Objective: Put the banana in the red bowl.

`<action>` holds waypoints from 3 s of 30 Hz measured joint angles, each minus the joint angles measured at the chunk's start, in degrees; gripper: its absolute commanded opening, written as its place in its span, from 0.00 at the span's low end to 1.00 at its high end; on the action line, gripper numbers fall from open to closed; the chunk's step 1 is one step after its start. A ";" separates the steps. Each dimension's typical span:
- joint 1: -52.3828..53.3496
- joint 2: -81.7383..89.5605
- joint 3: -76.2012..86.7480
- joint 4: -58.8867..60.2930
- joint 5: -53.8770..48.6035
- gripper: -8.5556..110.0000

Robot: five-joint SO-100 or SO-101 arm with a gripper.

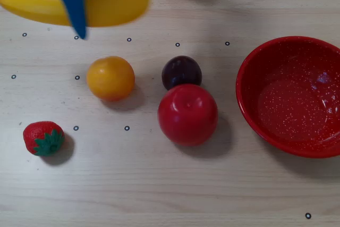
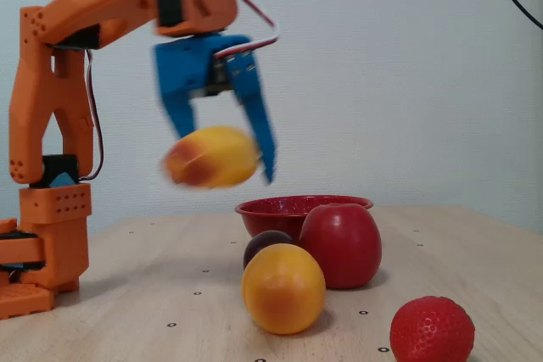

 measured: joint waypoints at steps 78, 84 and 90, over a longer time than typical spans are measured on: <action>48.08 4.04 -3.34 -18.02 -29.44 0.07; 42.28 17.67 10.02 -18.63 -29.79 0.07; 33.84 31.11 27.16 -25.40 -29.79 0.07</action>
